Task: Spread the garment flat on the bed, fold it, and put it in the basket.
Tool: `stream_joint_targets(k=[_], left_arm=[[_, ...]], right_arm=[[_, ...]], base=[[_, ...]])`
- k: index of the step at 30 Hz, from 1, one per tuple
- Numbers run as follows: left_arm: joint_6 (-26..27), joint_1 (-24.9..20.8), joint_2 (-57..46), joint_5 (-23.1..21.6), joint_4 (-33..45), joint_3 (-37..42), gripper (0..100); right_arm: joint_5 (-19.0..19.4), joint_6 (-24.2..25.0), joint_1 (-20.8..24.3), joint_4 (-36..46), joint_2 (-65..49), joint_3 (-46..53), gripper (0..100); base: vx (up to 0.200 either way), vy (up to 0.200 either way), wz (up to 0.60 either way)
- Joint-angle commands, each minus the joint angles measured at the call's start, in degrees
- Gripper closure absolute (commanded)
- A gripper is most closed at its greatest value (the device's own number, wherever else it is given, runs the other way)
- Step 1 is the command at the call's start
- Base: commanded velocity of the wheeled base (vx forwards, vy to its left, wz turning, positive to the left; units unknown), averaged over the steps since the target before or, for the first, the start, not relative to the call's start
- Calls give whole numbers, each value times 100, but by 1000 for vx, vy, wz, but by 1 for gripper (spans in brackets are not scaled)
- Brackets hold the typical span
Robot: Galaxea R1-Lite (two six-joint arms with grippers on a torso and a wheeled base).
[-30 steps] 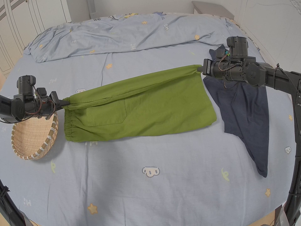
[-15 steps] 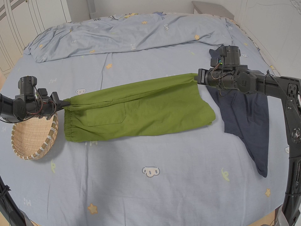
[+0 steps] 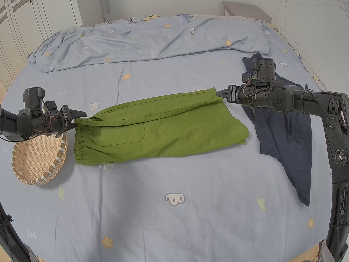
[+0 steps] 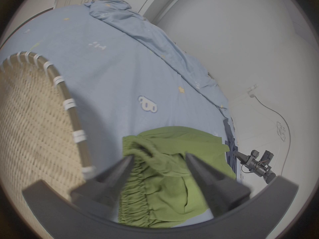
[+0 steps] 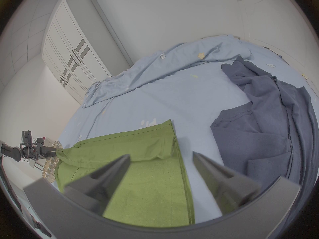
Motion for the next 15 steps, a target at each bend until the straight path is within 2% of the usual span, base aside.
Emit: stream_joint_targets(k=[1, 15], left_arm=[[-19, -67, 0, -3, -113, -7, 0], [-89, -330, -96, 6, -166, -122, 0]], right_arm=[[12, 8, 21, 15, -49, 1, 0], [21, 16, 83, 6, -673, 158, 0]], base=[[0, 0, 0], [0, 0, 0]])
